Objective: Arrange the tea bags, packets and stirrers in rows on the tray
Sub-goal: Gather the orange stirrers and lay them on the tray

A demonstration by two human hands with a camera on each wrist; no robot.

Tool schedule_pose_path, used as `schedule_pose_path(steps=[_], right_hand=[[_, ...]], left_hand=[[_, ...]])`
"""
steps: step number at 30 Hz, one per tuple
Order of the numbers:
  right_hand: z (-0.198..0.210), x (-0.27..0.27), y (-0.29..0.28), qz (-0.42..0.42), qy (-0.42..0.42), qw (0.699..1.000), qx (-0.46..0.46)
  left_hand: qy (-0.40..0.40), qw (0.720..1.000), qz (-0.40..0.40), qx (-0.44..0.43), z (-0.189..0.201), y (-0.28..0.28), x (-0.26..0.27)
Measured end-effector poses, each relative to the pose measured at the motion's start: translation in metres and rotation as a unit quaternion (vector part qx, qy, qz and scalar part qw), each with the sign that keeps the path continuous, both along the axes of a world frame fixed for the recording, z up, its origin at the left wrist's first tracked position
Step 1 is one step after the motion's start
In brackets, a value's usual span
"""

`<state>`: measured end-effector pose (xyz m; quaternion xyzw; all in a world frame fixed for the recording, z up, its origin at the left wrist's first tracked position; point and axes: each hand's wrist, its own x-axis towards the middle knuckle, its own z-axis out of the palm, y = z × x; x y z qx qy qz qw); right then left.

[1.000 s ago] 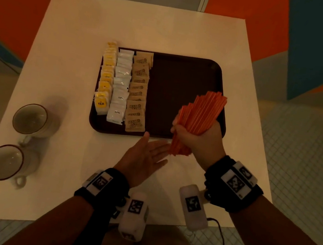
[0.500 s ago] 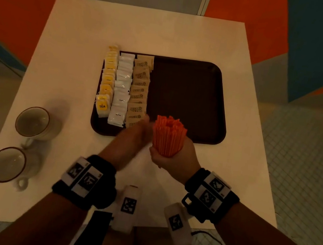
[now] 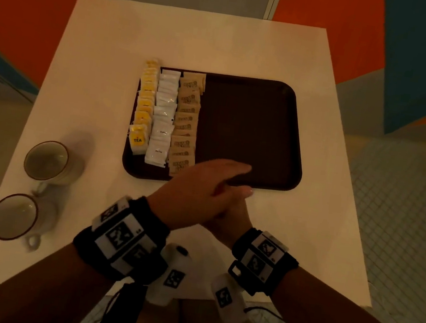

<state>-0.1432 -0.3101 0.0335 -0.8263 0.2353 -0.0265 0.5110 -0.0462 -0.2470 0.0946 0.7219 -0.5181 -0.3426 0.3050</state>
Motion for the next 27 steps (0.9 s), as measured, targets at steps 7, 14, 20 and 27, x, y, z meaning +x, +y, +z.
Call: schedule_pose_path(steps=[7, 14, 20, 27], right_hand=[[-0.029, 0.003, 0.008, -0.138, 0.030, 0.958, 0.251], [-0.033, 0.011, 0.013, -0.174, -0.021, 0.965, 0.194], [-0.036, 0.012, 0.010, -0.140, 0.047, 0.976, 0.161], [-0.008, 0.019, 0.001, -0.064, 0.020, 0.984, 0.163]], left_hand=[[-0.063, 0.992, 0.048, -0.096, -0.069, 0.027, -0.013], [0.056, 0.976, 0.158, -0.136, -0.074, 0.016, -0.013], [0.088, 0.966, 0.213, -0.119, -0.075, 0.010, -0.015], [0.278, 0.909, 0.286, -0.123, -0.038, 0.012, 0.007]])
